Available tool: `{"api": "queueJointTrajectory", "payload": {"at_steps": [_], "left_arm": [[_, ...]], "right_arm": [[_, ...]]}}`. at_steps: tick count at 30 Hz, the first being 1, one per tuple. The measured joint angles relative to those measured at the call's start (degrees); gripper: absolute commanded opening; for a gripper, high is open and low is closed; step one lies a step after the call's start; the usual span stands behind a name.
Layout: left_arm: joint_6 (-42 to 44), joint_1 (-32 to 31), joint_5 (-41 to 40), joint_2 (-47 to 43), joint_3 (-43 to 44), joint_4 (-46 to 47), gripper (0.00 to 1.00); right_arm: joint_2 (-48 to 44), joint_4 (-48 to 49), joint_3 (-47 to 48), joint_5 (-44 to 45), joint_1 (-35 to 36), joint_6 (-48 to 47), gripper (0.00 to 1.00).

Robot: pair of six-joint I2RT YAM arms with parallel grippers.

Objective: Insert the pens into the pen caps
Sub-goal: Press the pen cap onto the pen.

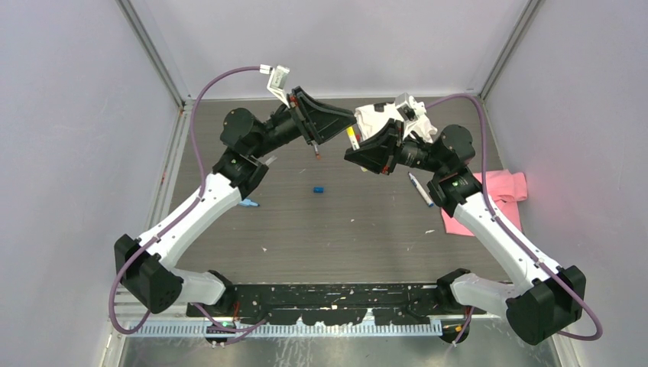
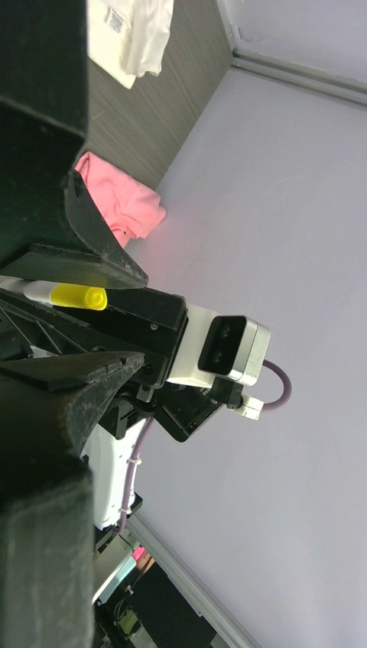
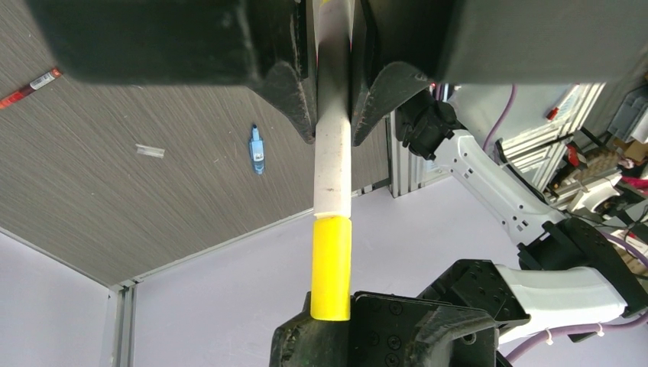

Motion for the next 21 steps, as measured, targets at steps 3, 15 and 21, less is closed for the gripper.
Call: {"api": "queueJointTrajectory", "payload": {"at_steps": [3, 15, 21], "left_arm": [[0.0, 0.0, 0.0, 0.1, 0.0, 0.1, 0.37], [2.3, -0.2, -0.7, 0.2, -0.1, -1.1, 0.4], [3.8, -0.4, -0.9, 0.2, -0.3, -3.9, 0.4]], "right_arm": [[0.4, 0.0, 0.0, 0.0, 0.0, 0.1, 0.01], [0.5, -0.4, 0.0, -0.1, 0.0, 0.9, 0.01], [0.6, -0.2, 0.1, 0.0, 0.0, 0.9, 0.01]]}}
